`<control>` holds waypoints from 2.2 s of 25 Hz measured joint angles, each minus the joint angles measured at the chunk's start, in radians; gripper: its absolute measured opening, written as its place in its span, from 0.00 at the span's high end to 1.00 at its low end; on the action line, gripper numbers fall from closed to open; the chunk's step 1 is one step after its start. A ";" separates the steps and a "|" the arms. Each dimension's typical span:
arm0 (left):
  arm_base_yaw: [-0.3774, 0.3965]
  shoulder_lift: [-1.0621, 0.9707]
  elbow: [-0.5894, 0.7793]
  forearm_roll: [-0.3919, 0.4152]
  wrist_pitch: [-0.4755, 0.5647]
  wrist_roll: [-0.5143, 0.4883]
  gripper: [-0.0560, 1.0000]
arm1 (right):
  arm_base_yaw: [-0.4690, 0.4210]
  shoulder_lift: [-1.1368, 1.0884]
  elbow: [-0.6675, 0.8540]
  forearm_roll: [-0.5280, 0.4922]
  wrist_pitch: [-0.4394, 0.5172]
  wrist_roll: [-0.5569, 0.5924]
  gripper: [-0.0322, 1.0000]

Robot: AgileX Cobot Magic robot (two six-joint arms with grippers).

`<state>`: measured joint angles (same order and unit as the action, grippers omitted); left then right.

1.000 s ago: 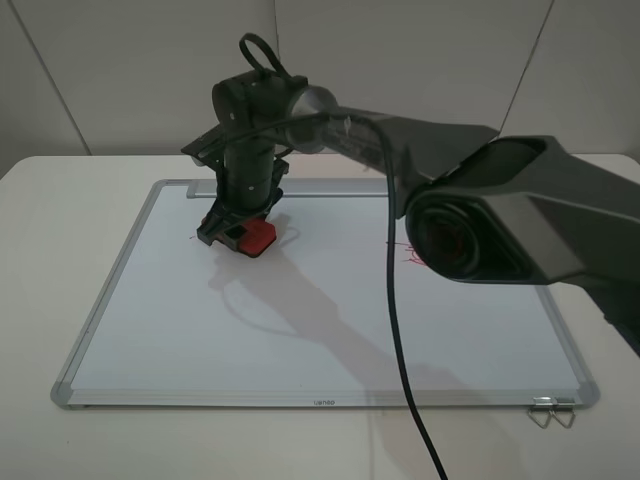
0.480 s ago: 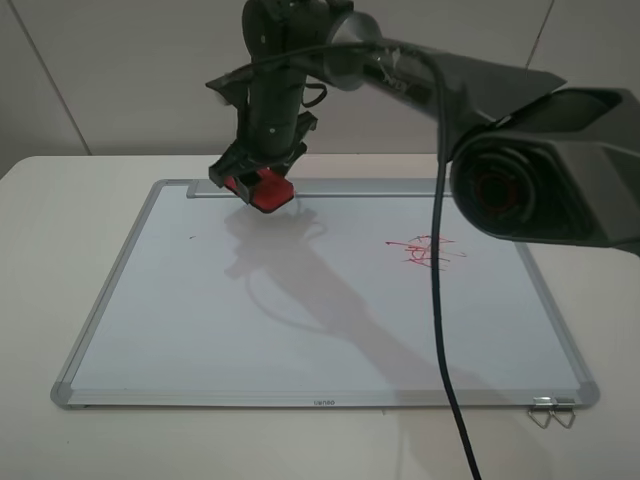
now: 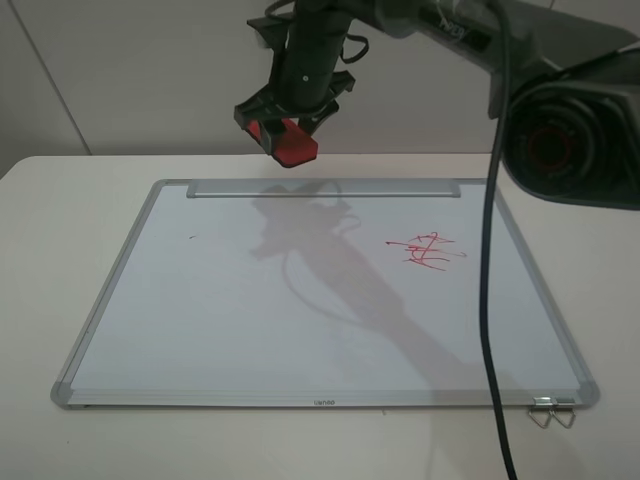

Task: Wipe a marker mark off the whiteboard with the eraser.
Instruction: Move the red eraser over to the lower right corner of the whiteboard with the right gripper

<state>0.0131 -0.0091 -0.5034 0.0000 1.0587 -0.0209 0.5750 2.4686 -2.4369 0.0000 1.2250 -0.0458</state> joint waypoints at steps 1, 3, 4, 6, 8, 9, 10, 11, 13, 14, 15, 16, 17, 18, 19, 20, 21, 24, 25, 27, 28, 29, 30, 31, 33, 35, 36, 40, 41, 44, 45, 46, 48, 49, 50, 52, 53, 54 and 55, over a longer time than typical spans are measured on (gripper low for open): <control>0.000 0.000 0.000 0.000 0.000 0.000 0.21 | -0.006 0.000 0.000 0.000 0.000 0.000 0.48; 0.000 0.000 0.000 0.000 0.000 0.000 0.21 | -0.024 0.000 0.007 0.012 -0.001 0.002 0.48; 0.000 0.000 0.000 0.000 0.000 0.000 0.21 | -0.034 -0.005 0.020 0.018 -0.001 0.008 0.48; 0.000 0.000 0.000 0.000 0.000 0.000 0.21 | -0.056 -0.021 0.067 0.021 -0.002 0.015 0.48; 0.000 0.000 0.000 0.000 0.000 0.000 0.21 | -0.077 -0.043 0.136 0.016 -0.002 0.019 0.48; 0.000 0.000 0.000 0.000 0.000 0.000 0.21 | -0.087 -0.056 0.167 0.011 -0.002 0.019 0.48; 0.000 0.000 0.000 0.000 0.000 0.000 0.21 | -0.097 -0.068 0.205 0.007 -0.002 0.019 0.48; 0.000 0.000 0.000 0.000 0.000 0.000 0.21 | -0.103 -0.084 0.245 0.000 -0.003 0.021 0.48; 0.000 0.000 0.000 0.000 0.000 0.000 0.21 | -0.118 -0.119 0.328 0.000 -0.004 0.034 0.48; 0.000 0.000 0.000 0.000 0.000 0.000 0.21 | -0.123 -0.134 0.377 0.000 -0.004 0.046 0.48; 0.000 0.000 0.000 0.000 0.000 0.000 0.21 | -0.125 -0.152 0.429 0.000 -0.010 0.060 0.48; 0.000 0.000 0.000 0.000 0.000 0.000 0.21 | -0.126 -0.171 0.473 0.000 -0.029 0.071 0.48; 0.000 0.000 0.000 0.000 0.000 0.000 0.21 | -0.126 -0.190 0.527 0.000 -0.058 0.083 0.48; 0.000 0.000 0.000 0.000 0.000 0.000 0.21 | -0.126 -0.209 0.583 0.000 -0.087 0.090 0.48; 0.000 0.000 0.000 0.000 0.000 0.000 0.21 | -0.126 -0.237 0.642 0.000 -0.125 0.102 0.48; 0.000 0.000 0.000 0.000 0.000 0.000 0.21 | -0.126 -0.270 0.692 0.000 -0.164 0.109 0.48; 0.000 0.000 0.000 0.000 0.000 0.000 0.21 | -0.126 -0.299 0.755 0.000 -0.203 0.117 0.48; 0.000 0.000 0.000 0.000 0.000 0.000 0.21 | -0.138 -0.414 0.937 0.006 -0.299 0.126 0.48; 0.000 0.000 0.000 0.000 0.000 0.000 0.21 | -0.147 -0.446 1.002 0.006 -0.326 0.126 0.48; 0.000 0.000 0.000 0.000 0.000 0.000 0.21 | -0.165 -0.522 1.120 0.008 -0.390 0.130 0.48; 0.000 0.000 0.000 0.000 0.000 0.000 0.21 | -0.179 -0.553 1.182 0.015 -0.421 0.131 0.48; 0.000 0.000 0.000 0.000 0.000 0.000 0.21 | -0.190 -0.587 1.242 0.021 -0.445 0.134 0.48; 0.000 0.000 0.000 0.000 0.000 0.000 0.21 | -0.205 -0.620 1.298 0.021 -0.472 0.139 0.48; 0.000 0.000 0.000 0.000 0.000 0.000 0.21 | -0.221 -0.650 1.342 0.021 -0.500 0.147 0.48; 0.000 0.000 0.000 0.000 0.000 0.000 0.21 | -0.252 -0.698 1.433 0.021 -0.540 0.169 0.48; 0.000 0.000 0.000 0.000 0.000 0.000 0.21 | -0.285 -0.735 1.503 0.021 -0.571 0.177 0.48; 0.000 0.000 0.000 0.000 0.000 0.000 0.21 | -0.297 -0.750 1.536 0.021 -0.583 0.178 0.48; 0.000 0.000 0.000 0.000 0.000 0.000 0.21 | -0.342 -0.768 1.632 0.021 -0.632 0.185 0.48; 0.000 0.000 0.000 0.000 0.000 0.000 0.21 | -0.347 -0.768 1.651 0.020 -0.645 0.193 0.48; 0.000 0.000 0.000 0.000 0.000 0.000 0.21 | -0.347 -0.768 1.689 -0.012 -0.670 0.249 0.48; 0.000 0.000 0.000 0.000 0.000 0.000 0.21 | -0.347 -0.768 1.694 -0.022 -0.672 0.269 0.48; 0.000 0.000 0.000 0.000 0.000 0.000 0.21 | -0.347 -0.768 1.698 -0.032 -0.672 0.288 0.48; 0.000 0.000 0.000 0.000 0.000 0.000 0.21 | -0.347 -0.768 1.699 -0.034 -0.673 0.306 0.48; 0.000 0.000 0.000 0.000 0.000 0.000 0.21 | -0.347 -0.768 1.699 -0.034 -0.673 0.310 0.48; 0.000 0.000 0.000 0.000 0.000 0.000 0.21 | -0.347 -0.768 1.699 -0.035 -0.673 0.313 0.48; 0.000 0.000 0.000 0.000 0.000 0.000 0.21 | -0.347 -0.768 1.701 -0.035 -0.673 0.314 0.48; 0.000 0.000 0.000 0.000 0.000 0.000 0.21 | -0.347 -0.768 1.705 -0.035 -0.672 0.314 0.48; 0.000 0.000 0.000 0.000 0.000 0.000 0.21 | -0.347 -0.768 1.708 -0.035 -0.670 0.316 0.47; 0.000 0.000 0.000 0.000 0.000 0.000 0.21 | -0.347 -0.768 1.709 -0.035 -0.666 0.316 0.44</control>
<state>0.0131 -0.0091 -0.5034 0.0000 1.0587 -0.0209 0.2285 1.7010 -0.7278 -0.0351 0.5593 0.2707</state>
